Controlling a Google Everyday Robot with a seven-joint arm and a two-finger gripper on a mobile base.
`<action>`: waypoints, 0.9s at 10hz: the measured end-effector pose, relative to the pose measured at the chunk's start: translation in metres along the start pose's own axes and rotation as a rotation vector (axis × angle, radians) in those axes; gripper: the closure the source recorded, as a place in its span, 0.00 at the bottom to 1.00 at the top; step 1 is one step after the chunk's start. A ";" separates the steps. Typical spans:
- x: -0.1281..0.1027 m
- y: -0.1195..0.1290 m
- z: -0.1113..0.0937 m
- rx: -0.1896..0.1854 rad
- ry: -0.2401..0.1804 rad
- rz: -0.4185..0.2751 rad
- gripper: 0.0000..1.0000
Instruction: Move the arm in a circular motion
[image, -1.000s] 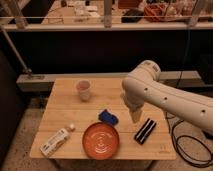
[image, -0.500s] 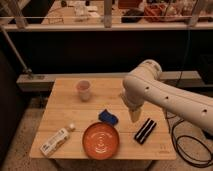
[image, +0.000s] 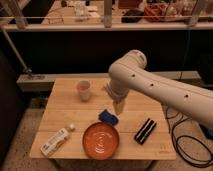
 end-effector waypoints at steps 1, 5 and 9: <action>-0.008 -0.014 0.003 0.005 -0.028 -0.016 0.20; -0.016 -0.080 0.019 0.071 -0.084 -0.081 0.20; 0.054 -0.149 0.043 0.136 -0.041 -0.044 0.20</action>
